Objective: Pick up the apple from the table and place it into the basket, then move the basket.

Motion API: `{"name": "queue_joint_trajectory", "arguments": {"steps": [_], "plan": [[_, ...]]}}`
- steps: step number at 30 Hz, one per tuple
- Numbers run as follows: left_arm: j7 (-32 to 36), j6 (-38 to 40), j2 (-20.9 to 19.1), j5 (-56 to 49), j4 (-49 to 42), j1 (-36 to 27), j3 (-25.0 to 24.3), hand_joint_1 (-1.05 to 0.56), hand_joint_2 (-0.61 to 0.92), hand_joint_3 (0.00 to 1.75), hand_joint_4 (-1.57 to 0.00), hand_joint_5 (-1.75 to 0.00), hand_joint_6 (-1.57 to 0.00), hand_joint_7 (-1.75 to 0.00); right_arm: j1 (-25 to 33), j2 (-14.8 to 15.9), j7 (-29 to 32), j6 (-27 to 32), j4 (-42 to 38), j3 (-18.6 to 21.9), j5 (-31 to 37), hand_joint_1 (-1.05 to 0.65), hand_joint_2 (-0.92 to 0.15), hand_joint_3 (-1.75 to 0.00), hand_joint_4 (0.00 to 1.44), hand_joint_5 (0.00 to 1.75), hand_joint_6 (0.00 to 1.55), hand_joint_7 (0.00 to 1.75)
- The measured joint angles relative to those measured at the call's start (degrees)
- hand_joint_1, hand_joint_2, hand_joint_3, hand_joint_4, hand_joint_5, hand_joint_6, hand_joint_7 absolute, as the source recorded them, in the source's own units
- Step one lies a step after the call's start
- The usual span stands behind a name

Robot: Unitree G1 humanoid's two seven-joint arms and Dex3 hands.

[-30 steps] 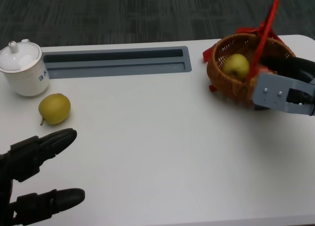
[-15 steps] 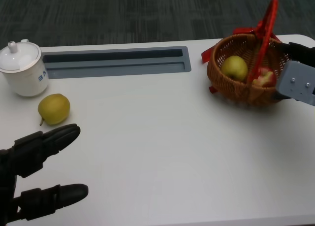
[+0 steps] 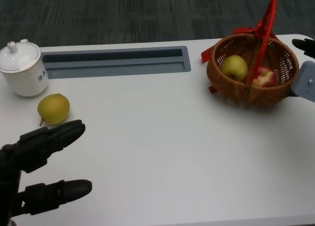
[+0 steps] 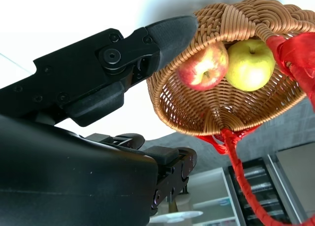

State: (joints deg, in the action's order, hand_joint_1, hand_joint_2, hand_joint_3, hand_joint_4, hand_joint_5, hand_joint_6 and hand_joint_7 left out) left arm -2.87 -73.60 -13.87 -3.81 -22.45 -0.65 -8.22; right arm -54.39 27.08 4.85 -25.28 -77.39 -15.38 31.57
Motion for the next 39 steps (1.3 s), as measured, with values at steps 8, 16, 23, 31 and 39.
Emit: {"name": "queue_joint_trajectory", "arguments": {"steps": [8,16,23,31,39], "plan": [[-0.3,-0.1,-0.4,0.1,-1.2,1.2,0.3,-0.5,0.7,0.0,-0.86,-0.01,-0.79,0.0,5.9,2.4,4.6,-14.1,3.4,1.1,-1.4,-0.86,-0.83,-0.01,0.41,0.01,0.33,0.01],[-0.4,-0.5,-0.9,1.1,-3.2,2.7,0.7,-0.5,0.71,0.0,-0.85,-0.01,-0.77,0.0,16.1,3.3,5.5,-29.9,11.2,4.0,-6.1,-0.76,-0.83,-0.01,0.36,0.0,0.34,0.01],[-1.4,-0.8,-1.8,2.1,-5.0,4.3,1.8,-0.49,0.71,0.0,-0.83,0.0,-0.75,0.0,26.7,2.0,3.9,-39.2,23.2,7.3,-12.4,-0.67,-0.79,-0.01,0.4,0.02,0.37,0.01],[-3.1,-1.4,-2.9,3.6,-7.3,5.7,3.0,-0.49,0.72,0.0,-0.84,-0.01,-0.75,0.0,35.7,-2.6,1.7,-40.8,38.8,7.5,-14.1,-0.6,-0.81,0.0,0.5,0.02,0.44,0.02],[-4.1,-2.5,-3.0,4.4,-8.8,6.9,4.3,-0.51,0.73,0.0,-0.86,-0.01,-0.77,-0.01,37.9,-9.2,-5.9,-40.9,42.2,3.3,-19.0,-0.53,-0.79,0.0,0.54,0.01,0.49,0.01]]}}
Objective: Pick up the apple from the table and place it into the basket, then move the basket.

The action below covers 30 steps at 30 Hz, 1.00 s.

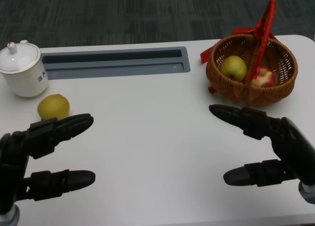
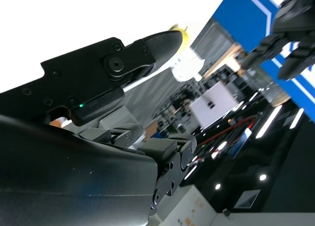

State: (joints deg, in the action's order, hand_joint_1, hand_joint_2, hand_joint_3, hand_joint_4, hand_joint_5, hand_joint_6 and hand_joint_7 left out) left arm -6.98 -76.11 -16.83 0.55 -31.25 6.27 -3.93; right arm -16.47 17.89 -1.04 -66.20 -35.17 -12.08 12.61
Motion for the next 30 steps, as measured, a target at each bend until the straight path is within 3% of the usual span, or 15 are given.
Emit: {"name": "queue_joint_trajectory", "arguments": {"steps": [15,23,30], "plan": [[-1.2,1.1,-0.1,1.4,1.4,-0.7,1.2,-0.52,0.73,0.0,-0.88,-0.02,-0.78,-0.01,-3.4,-6.4,-9.7,-0.6,-6.3,-2.3,-4.7,-0.51,-0.81,0.0,0.61,0.01,0.55,0.01],[-2.4,1.3,-0.1,2.5,1.6,-0.6,2.2,-0.51,0.73,0.0,-0.9,-0.03,-0.83,-0.02,-6.4,-10.6,-11.4,-0.9,-11.8,-2.1,-5.2,-0.48,-0.79,0.0,0.63,0.01,0.6,0.01],[-3.9,1.3,-0.1,4.9,1.6,-0.5,3.2,-0.48,0.72,0.0,-0.93,-0.04,-0.87,-0.03,-8.3,-11.2,-12.1,-1.7,-15.6,-1.7,-5.2,-0.48,-0.81,0.0,0.62,0.0,0.59,0.0]]}}
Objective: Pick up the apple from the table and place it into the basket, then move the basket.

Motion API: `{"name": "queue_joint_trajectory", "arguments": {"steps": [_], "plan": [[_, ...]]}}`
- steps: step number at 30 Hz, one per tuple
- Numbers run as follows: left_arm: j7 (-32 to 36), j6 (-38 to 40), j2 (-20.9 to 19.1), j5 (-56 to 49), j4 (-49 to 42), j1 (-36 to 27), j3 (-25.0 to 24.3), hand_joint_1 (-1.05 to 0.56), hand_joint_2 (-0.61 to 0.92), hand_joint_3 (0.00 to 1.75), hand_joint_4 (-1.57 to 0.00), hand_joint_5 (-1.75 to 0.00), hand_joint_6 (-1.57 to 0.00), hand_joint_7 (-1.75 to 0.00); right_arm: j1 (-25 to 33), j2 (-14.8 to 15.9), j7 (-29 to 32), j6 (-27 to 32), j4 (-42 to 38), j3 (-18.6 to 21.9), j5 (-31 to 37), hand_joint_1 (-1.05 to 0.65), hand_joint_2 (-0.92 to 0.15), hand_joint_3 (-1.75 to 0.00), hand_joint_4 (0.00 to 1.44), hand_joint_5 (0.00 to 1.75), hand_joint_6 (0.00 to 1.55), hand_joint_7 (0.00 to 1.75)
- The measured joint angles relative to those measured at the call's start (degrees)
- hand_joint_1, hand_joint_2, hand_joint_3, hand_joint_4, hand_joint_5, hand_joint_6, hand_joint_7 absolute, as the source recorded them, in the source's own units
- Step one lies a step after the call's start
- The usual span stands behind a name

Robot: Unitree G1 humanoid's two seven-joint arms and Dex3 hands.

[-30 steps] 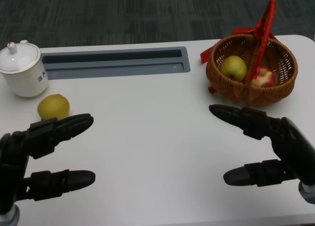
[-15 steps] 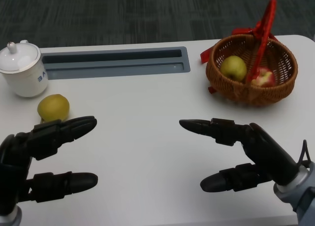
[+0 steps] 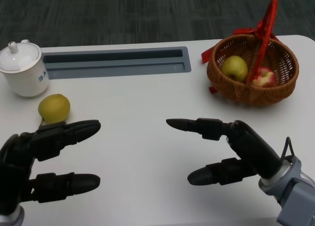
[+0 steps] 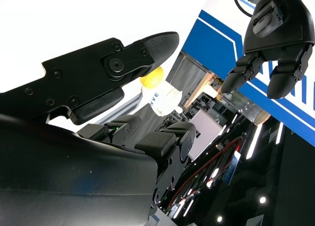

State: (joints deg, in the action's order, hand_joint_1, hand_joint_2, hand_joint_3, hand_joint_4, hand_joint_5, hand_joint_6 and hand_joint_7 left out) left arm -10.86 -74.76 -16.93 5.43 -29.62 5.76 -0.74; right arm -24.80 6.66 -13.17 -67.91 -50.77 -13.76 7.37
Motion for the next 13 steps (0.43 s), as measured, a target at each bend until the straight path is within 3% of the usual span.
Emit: {"name": "queue_joint_trajectory", "arguments": {"steps": [13], "plan": [[-2.2,1.5,0.1,3.0,0.8,0.1,1.2,-0.48,0.71,0.0,-0.96,-0.04,-0.88,-0.02,-0.6,-0.7,-1.2,-1.6,-1.8,1.4,-0.4,-0.45,-0.82,0.0,0.62,0.0,0.58,0.0]]}}
